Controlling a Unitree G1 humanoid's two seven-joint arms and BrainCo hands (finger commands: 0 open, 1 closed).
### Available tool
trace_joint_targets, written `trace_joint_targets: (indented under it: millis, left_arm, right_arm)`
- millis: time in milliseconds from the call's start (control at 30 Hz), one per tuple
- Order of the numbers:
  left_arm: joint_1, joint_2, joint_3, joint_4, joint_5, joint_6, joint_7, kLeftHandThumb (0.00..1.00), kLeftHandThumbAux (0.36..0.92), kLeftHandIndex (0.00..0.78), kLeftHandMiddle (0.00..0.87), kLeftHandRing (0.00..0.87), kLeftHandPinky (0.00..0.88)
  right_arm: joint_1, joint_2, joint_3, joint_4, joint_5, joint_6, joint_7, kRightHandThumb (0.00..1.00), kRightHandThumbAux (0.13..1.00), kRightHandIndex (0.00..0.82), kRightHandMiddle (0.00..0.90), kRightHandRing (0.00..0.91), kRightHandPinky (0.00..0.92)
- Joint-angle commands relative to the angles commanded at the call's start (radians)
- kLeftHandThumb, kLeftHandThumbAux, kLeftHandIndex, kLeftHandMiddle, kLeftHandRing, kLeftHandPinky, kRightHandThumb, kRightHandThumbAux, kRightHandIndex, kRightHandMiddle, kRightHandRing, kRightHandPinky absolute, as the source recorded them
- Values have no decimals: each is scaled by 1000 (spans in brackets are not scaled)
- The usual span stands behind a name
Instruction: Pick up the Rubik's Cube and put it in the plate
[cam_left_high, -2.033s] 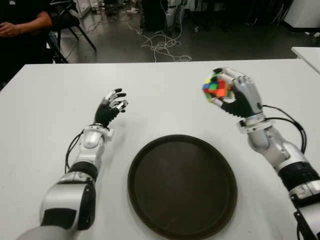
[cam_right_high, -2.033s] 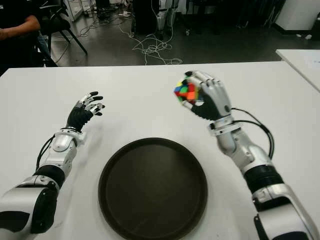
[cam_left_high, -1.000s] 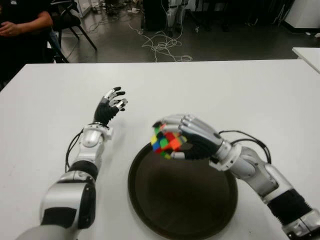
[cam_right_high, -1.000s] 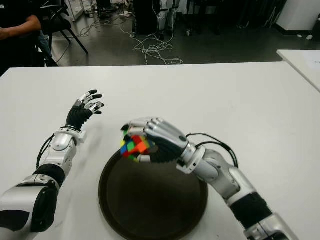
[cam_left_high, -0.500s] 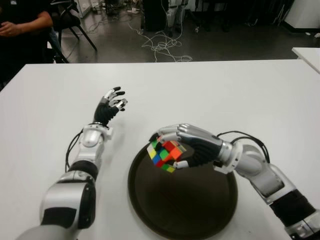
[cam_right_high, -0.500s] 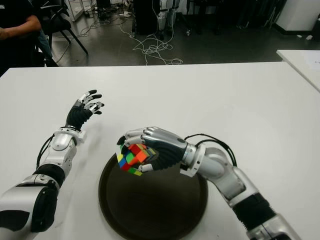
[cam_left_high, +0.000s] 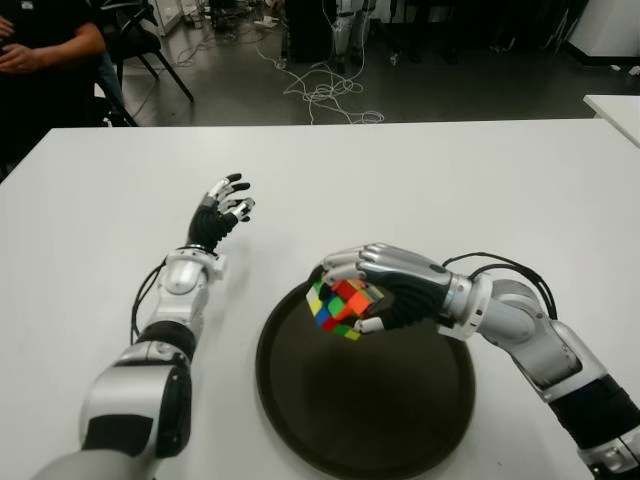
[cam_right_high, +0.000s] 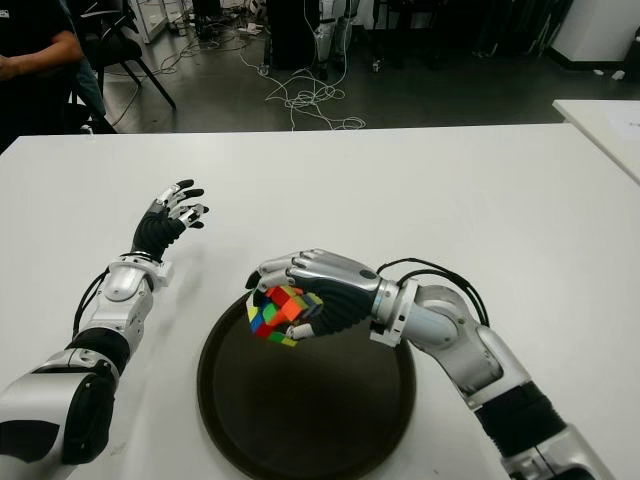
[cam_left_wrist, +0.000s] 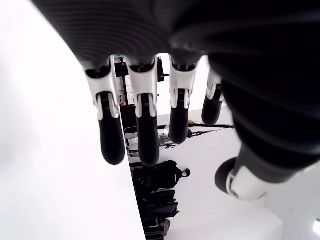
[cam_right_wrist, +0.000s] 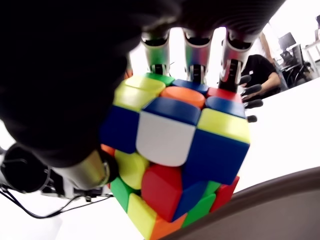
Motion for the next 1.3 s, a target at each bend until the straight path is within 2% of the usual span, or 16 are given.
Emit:
trace_joint_targets:
  millis: [67, 133, 167, 233, 300, 367, 567, 1300]
  left_arm:
    - [-1, 0, 0, 1, 0, 2, 2, 211, 683, 154, 208, 288, 382]
    - [-2, -1, 0, 2, 0, 4, 5, 210, 683, 153, 207, 288, 383]
    - [-2, -1, 1, 2, -1, 6, 7, 209, 682, 154, 208, 288, 385]
    - [-2, -2, 2, 3, -2, 7, 10, 209, 679, 154, 211, 288, 388]
    - [-3, -2, 2, 3, -2, 6, 9, 210, 677, 154, 213, 288, 390]
    - [-3, -2, 2, 3, -3, 6, 8, 211, 675, 153, 215, 289, 391]
    - [-2, -3, 4, 1, -6, 0, 1, 212, 673, 158, 223, 296, 391]
    - [-6, -1, 3, 2, -5, 7, -4, 200, 681, 149, 209, 285, 387]
  right_arm:
    - [3, 1, 1, 3, -9, 4, -1, 672, 743, 396, 158, 166, 163]
    - [2, -2, 2, 2, -10, 14, 10, 668, 745, 395, 128, 131, 123]
    - [-3, -7, 6, 5, -10, 21, 24, 441, 773, 263, 86, 85, 86]
    - [-10, -14, 11, 10, -11, 30, 43, 226, 792, 136, 44, 43, 44]
    - [-17, -17, 13, 13, -11, 35, 57, 92, 793, 56, 18, 17, 17]
    - [-21, -18, 15, 13, -12, 40, 69, 47, 787, 28, 9, 8, 9]
    - [-23, -19, 14, 4, -25, 58, 89, 4, 769, 2, 0, 0, 0]
    - [-38, -12, -1, 34, -44, 65, 73, 0, 731, 0, 0, 0, 0]
